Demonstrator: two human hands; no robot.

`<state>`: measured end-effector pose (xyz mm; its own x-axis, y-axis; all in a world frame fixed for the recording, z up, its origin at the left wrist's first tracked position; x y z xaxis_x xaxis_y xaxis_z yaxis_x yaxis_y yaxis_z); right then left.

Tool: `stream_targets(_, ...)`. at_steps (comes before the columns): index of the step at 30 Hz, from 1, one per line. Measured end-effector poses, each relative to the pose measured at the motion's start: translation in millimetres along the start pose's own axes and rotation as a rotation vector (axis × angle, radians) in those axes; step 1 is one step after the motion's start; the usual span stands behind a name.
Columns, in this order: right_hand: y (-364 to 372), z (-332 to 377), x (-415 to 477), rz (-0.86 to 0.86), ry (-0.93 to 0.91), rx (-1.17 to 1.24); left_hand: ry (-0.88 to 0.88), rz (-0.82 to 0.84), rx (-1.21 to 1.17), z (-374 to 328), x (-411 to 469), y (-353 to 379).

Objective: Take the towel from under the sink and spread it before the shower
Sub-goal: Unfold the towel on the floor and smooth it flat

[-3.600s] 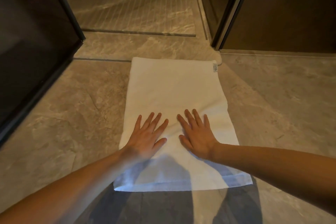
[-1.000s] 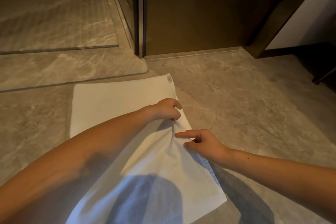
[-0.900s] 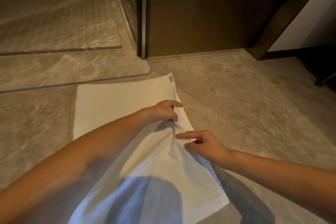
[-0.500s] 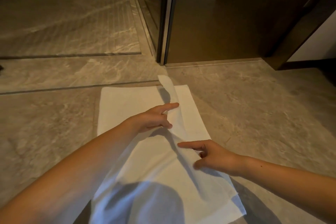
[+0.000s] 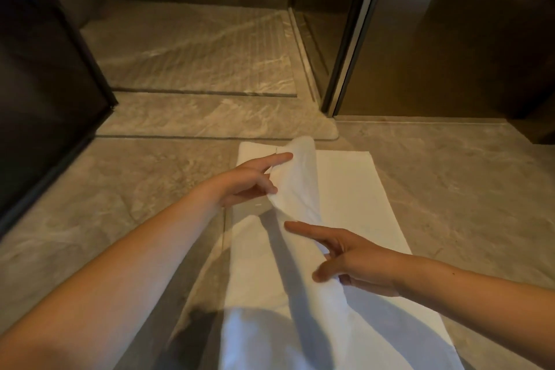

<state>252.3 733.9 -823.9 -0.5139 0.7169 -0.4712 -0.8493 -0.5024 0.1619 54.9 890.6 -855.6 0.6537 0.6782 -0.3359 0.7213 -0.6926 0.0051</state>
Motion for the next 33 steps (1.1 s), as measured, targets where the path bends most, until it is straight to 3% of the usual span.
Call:
stream_targets(5,53,29,34,0.165,-0.02,0.114,-0.008,-0.075,-0.029,-12,-61,-44)
stream_targets(12,131,43,95,0.321,-0.007,0.072,-0.065,-0.229,0.011,-2,-154,-106)
stream_targets(20,209,44,153,0.383,0.129,0.019,-0.207,-0.317,0.148,27,-239,-173)
stream_targets(33,278,-13,220,0.364,0.025,-0.017,-0.474,-0.552,0.286,72,-269,-211)
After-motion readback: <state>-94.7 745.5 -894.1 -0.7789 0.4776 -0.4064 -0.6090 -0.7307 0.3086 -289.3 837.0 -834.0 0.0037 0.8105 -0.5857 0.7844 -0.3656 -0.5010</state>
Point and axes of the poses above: each hand's wrist, its own x-axis towards the middle knuckle, its own y-axis out of the palm, z = x × y, the point moved 1 cm from there along x, towards the middle knuckle, and after that the axes turned 9 degrees about x, right-handed, at the moved point
